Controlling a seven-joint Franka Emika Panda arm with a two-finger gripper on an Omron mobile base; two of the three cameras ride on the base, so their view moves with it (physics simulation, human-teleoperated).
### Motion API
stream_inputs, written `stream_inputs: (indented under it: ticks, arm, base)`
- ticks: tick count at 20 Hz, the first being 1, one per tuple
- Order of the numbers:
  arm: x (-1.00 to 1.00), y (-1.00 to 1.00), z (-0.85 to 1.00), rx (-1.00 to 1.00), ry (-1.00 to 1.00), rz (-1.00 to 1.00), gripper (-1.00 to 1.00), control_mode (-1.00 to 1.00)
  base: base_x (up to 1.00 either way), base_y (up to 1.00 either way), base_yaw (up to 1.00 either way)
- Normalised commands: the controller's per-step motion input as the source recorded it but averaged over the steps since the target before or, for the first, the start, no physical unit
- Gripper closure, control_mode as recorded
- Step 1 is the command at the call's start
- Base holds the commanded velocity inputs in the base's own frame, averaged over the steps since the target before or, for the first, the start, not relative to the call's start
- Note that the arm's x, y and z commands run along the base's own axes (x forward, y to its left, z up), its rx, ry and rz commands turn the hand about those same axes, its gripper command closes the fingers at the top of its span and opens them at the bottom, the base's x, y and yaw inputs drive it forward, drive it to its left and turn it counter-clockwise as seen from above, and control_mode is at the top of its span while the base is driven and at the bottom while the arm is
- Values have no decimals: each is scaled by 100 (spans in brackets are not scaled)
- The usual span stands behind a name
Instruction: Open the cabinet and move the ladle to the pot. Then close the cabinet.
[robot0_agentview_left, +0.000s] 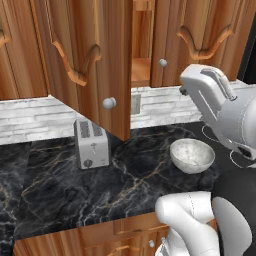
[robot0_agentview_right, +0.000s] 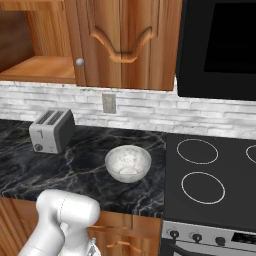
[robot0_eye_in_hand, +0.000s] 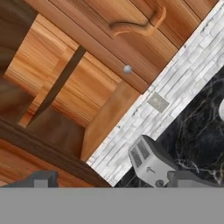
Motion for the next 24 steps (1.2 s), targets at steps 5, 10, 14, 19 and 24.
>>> stream_inputs:
  ticks: [5,10,14,19,24]
  arm:
    - [-23,40,0,-5,0,-5,-100,-100]
    - [-18,44,-6,-5,0,-5,-100,-100]
    - [-6,45,-13,-6,0,-5,-100,-100]
    - [1,47,-22,-6,0,-9,-100,-100]
    - [26,50,-25,-4,0,-16,-100,-100]
  base:
    - [0,0,0]
    - [0,0,0]
    - [0,0,0]
    - [0,0,0]
    - [0,0,0]
